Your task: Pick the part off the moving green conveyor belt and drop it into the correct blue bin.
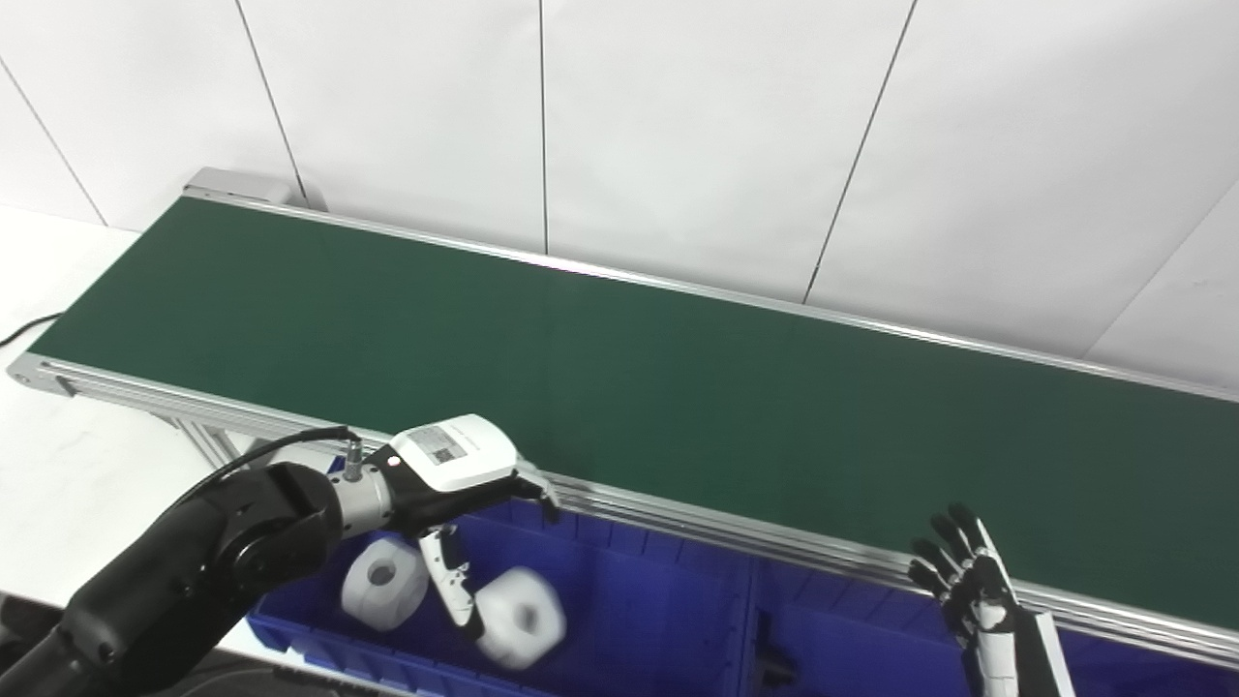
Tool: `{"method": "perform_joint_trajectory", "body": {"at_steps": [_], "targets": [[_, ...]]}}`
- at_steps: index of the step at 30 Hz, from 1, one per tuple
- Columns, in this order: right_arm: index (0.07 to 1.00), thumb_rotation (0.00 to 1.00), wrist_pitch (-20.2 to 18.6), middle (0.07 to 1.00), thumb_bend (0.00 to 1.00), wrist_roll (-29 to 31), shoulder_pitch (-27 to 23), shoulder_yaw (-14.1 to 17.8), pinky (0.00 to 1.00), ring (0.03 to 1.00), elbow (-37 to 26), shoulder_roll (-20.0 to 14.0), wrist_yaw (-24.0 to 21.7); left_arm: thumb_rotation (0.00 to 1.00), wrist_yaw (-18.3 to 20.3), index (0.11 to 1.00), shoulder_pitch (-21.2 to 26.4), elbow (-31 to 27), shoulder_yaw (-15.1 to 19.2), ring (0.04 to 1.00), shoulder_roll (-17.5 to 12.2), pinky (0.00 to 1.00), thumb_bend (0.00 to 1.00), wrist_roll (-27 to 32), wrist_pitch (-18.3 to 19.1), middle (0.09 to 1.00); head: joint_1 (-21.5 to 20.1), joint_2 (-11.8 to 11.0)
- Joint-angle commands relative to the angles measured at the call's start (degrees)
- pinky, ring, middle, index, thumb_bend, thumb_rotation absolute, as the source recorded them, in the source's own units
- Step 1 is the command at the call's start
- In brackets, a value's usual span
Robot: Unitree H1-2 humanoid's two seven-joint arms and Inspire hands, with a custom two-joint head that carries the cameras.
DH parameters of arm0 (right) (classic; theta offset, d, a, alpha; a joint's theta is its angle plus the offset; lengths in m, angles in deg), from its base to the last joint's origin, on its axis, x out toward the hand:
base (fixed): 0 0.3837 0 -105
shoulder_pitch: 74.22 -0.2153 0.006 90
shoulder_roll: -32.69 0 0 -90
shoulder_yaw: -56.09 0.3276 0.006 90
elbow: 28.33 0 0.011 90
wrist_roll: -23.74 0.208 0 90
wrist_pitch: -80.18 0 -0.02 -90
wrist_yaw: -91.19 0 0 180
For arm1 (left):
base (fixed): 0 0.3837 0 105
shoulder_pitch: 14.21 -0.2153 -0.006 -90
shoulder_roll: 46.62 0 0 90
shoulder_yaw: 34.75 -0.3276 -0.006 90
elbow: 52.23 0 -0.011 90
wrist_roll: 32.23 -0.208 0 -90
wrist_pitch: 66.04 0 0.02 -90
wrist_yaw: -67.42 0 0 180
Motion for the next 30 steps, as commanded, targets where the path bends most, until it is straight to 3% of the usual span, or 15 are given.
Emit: {"method": "perform_joint_trajectory", "body": {"at_steps": [1, 7, 9, 11, 12, 13, 17, 19, 23, 26, 30], "targets": [[0.968, 0.96, 0.87, 0.942, 0.97, 1.09, -1.21, 0.56, 0.85, 0.892, -1.18, -0.37, -0.30, 0.48, 0.02, 0.747, 1.58, -3.53, 0.51, 0.775, 0.70, 0.65, 1.00, 1.35, 0.31, 0.796, 0.09, 0.01], [0.969, 0.95, 1.83, 0.945, 0.96, 1.70, -2.00, 0.69, 0.85, 0.889, 0.33, -0.58, -0.49, 0.49, 0.99, 0.760, 1.16, -7.40, 0.94, 0.784, 4.04, 0.67, 1.00, 3.11, 1.91, 0.813, -1.02, 0.03], [0.971, 0.96, 2.10, 0.947, 0.96, 1.25, -2.13, 0.62, 0.85, 0.888, 0.60, -0.62, -0.33, 0.49, 1.29, 0.758, 0.24, -9.32, 2.49, 0.784, 6.65, 0.67, 1.00, 7.90, 5.85, 0.813, -1.98, 0.25], [0.972, 0.97, 1.93, 0.947, 0.96, 0.87, -2.37, 0.57, 0.85, 0.885, 0.51, -0.49, -0.06, 0.51, 2.32, 0.781, -0.82, -13.27, 4.47, 0.806, 11.42, 0.69, 0.96, 15.93, 14.64, 0.832, -3.12, 0.41], [0.971, 0.97, 1.79, 0.946, 0.96, 0.78, -2.51, 0.54, 0.85, 0.884, 0.45, -0.42, 0.02, 0.51, 2.67, 0.792, -1.01, -14.46, 5.06, 0.812, 12.87, 0.69, 0.94, 18.38, 17.42, 0.839, -3.12, 0.41], [0.970, 0.97, 1.23, 0.945, 0.96, 0.57, -2.65, 0.45, 0.85, 0.884, 0.05, -0.14, 0.28, 0.52, 1.98, 0.799, -1.66, -16.46, 5.49, 0.815, 16.20, 0.69, 0.92, 21.23, 20.94, 0.844, -4.32, 0.64], [0.962, 1.00, 0.33, 0.936, 0.97, -2.24, -2.52, -0.47, 0.88, 0.882, -1.22, 1.21, 1.80, 0.73, -3.81, 0.907, -5.94, -20.42, 6.82, 0.916, 28.01, 0.82, 0.83, 26.16, 28.41, 0.938, -7.62, 1.21], [0.963, 1.00, -0.17, 0.935, 0.98, -3.33, -2.35, -1.06, 0.88, 0.884, -1.94, 1.86, 2.31, 0.78, -6.65, 0.953, -7.92, -20.54, 7.89, 0.963, 31.86, 0.91, 0.80, 27.70, 29.75, 0.980, -9.37, 1.69], [0.962, 1.00, -2.85, 0.937, 0.99, -5.55, -2.01, -2.36, 0.89, 0.898, -4.34, 3.56, 3.15, 0.82, -12.54, 0.995, -11.77, -19.42, 10.47, 0.990, 38.97, 0.95, 0.80, 30.61, 31.60, 0.999, -13.31, 2.74], [0.968, 1.00, -4.47, 0.944, 0.99, -6.78, -1.92, -3.45, 0.89, 0.907, -5.71, 4.39, 3.46, 0.83, -14.20, 1.000, -12.71, -17.66, 10.19, 0.999, 38.69, 0.98, 0.78, 29.82, 28.48, 1.000, -16.60, 3.28], [0.970, 1.00, -6.07, 0.945, 0.98, -7.89, -1.50, -4.31, 0.88, 0.888, -7.38, 5.09, 3.90, 0.80, -16.66, 1.000, -14.61, -15.46, 9.10, 1.000, 38.64, 1.00, 0.77, 29.00, 25.38, 1.000, -17.90, 3.57]]}}
